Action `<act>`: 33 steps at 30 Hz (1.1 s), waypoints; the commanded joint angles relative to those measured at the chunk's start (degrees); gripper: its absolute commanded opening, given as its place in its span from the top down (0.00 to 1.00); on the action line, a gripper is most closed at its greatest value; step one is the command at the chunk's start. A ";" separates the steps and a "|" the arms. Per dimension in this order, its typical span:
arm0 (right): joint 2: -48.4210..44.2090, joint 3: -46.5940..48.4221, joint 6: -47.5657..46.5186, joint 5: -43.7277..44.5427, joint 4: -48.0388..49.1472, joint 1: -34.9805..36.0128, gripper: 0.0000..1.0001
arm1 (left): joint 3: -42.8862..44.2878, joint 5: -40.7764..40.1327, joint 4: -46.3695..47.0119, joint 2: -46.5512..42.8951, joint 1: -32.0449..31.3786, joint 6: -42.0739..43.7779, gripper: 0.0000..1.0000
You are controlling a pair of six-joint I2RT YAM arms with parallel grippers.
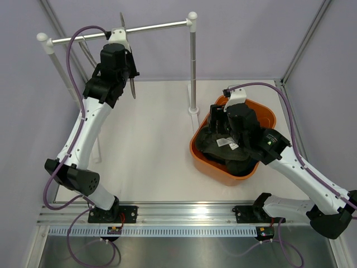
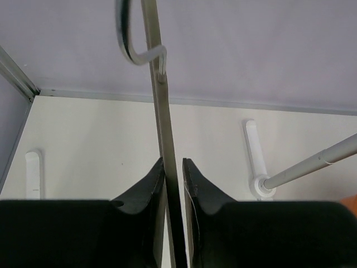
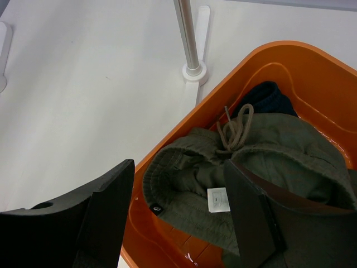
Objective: Remove the shorts from the hanger
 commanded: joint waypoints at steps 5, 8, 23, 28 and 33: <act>0.08 0.68 0.27 -1.00 1.92 -0.63 0.27 | -0.27 0.68 1.08 -2.41 0.17 0.50 0.80; 0.34 0.68 0.27 -1.08 1.83 -0.63 0.27 | -0.53 0.68 1.17 -2.76 0.17 0.58 0.77; 0.43 1.03 0.27 -0.64 1.74 -0.63 0.27 | -3.70 0.07 1.88 -7.77 0.17 0.41 0.57; -0.27 0.86 0.18 0.14 1.30 -0.63 0.25 | -4.22 0.51 1.26 -10.23 0.08 0.50 0.46; -1.93 0.68 0.09 0.76 0.69 -0.63 0.21 | -5.19 0.68 -0.41 -15.41 -0.44 0.59 0.34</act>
